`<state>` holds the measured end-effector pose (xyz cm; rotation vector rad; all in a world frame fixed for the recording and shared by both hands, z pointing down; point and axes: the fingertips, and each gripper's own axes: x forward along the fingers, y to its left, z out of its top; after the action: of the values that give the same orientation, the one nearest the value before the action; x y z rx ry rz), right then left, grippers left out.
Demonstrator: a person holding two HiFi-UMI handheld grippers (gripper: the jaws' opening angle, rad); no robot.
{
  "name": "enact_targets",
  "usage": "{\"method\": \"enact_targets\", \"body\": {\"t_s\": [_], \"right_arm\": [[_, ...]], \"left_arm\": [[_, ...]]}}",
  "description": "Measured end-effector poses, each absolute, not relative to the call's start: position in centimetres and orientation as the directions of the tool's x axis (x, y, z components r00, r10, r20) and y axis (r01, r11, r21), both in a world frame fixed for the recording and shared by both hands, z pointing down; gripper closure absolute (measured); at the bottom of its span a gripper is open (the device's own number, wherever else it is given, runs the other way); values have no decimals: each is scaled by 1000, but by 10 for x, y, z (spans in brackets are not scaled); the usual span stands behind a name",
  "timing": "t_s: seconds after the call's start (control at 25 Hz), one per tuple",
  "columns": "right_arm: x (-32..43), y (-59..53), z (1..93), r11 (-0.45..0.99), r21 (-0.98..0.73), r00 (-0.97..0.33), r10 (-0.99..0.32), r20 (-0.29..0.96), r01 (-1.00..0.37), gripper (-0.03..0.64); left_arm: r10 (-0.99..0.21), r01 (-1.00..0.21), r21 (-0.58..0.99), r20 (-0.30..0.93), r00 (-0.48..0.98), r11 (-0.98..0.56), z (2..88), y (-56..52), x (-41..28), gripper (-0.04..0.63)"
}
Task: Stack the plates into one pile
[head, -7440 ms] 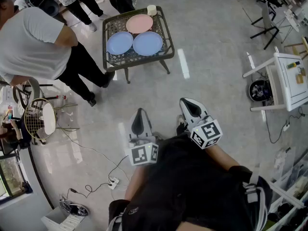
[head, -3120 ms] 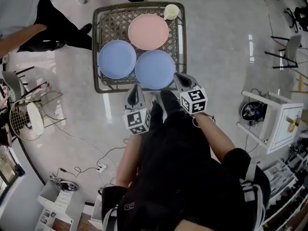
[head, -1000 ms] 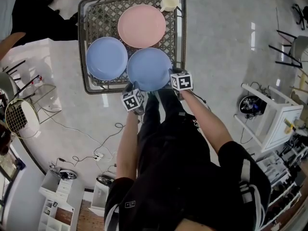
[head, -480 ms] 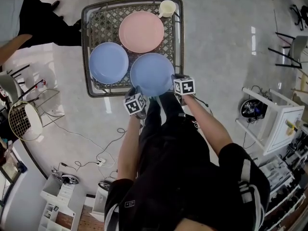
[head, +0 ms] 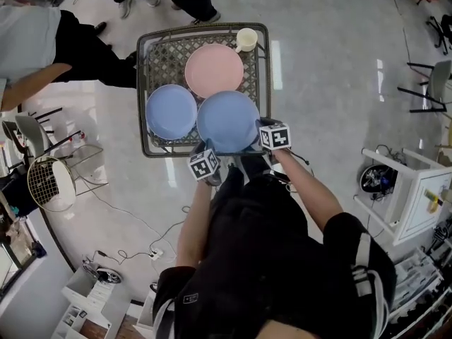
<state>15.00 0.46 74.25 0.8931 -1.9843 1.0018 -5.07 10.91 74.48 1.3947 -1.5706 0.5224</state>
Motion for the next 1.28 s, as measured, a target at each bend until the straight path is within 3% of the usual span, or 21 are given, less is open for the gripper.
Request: {"method": "enact_targets", "body": {"t_s": [0.64, 1.28], "right_arm": [[126, -59, 700, 506, -396, -579, -279, 766, -766, 577], [84, -129, 714, 448, -355, -514, -305, 802, -820, 578]], "left_arm": [[-604, -927, 216, 797, -13, 306, 695, 51, -74, 518], [-584, -940, 230, 811, 42, 252, 715, -34, -123, 520]]}}
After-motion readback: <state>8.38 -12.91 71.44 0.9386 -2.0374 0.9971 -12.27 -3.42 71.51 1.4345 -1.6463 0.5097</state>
